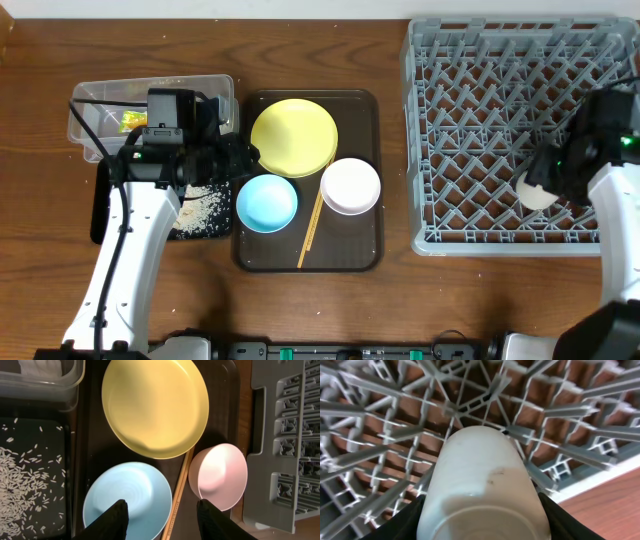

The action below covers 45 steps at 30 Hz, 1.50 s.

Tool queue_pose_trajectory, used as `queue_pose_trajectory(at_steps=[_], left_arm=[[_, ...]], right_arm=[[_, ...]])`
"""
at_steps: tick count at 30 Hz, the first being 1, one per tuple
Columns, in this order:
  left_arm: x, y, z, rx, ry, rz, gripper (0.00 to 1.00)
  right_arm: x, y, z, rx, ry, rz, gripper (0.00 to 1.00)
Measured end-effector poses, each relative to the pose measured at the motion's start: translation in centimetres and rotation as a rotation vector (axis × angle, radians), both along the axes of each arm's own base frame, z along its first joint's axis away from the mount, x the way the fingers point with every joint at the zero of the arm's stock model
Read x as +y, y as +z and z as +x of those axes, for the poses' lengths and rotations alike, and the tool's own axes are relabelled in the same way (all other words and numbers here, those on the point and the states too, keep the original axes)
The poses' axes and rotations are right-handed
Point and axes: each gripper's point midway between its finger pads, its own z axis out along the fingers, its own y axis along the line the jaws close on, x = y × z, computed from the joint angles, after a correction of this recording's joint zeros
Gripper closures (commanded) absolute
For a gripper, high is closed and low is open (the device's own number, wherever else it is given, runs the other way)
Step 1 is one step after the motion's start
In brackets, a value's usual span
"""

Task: Sort waste into correct bins and load items into the dishwasher rack
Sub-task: 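Place the white cup into the dish rack with the right gripper, then reach the right gripper to the pink bowl and grasp it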

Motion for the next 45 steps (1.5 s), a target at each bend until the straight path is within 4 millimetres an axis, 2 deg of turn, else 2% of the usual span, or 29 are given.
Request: queue_pose_trajectory(at_steps=[1,2,4,10,13,15,19,21,25,30,38,43,45], left_arm=[[0.0,0.0,0.0,0.000,0.000,0.000,0.49],[0.0,0.0,0.0,0.000,0.000,0.000,0.47],[0.0,0.0,0.0,0.000,-0.001,0.000,0.44],[0.0,0.0,-0.1,0.003,-0.001,0.000,0.37],[0.0,0.0,-0.1,0.003,0.000,0.000,0.37],[0.0,0.0,-0.1,0.004,0.000,0.000,0.36],[0.0,-0.1,-0.2,0.008,0.000,0.000,0.36],[0.0,-0.1,-0.2,0.008,0.000,0.000,0.36],[0.0,-0.1,-0.2,0.008,0.000,0.000,0.36],[0.0,-0.1,-0.2,0.008,0.000,0.000,0.36],[0.0,-0.1,-0.2,0.009,0.000,0.000,0.35],[0.2,-0.3,-0.4,0.022,0.005,0.010,0.35],[0.3,-0.4,-0.5,0.029,0.008,0.018,0.35]], right_arm=[[0.0,-0.5,0.0,0.004,0.000,0.003,0.89],[0.1,-1.1,0.0,0.007,0.001,0.005,0.76],[0.1,-1.7,0.1,0.012,0.001,0.008,0.65],[0.9,-1.7,0.8,-0.021,0.017,0.054,0.39],[1.2,-1.0,1.4,-0.046,0.027,0.074,0.31],[1.4,-0.1,2.0,-0.074,0.038,0.088,0.26],[1.9,2.4,3.2,-0.156,0.060,0.109,0.26],[2.3,3.4,3.4,-0.189,0.071,0.116,0.28],[3.8,4.2,3.7,-0.220,0.111,0.147,0.32],[8.5,5.1,5.3,-0.283,0.262,0.221,0.30],[19.4,6.1,5.8,-0.343,0.623,0.274,0.31],[25.1,4.9,5.5,-0.335,0.796,0.265,0.31],[26.4,3.8,5.7,-0.319,0.826,0.260,0.32]])
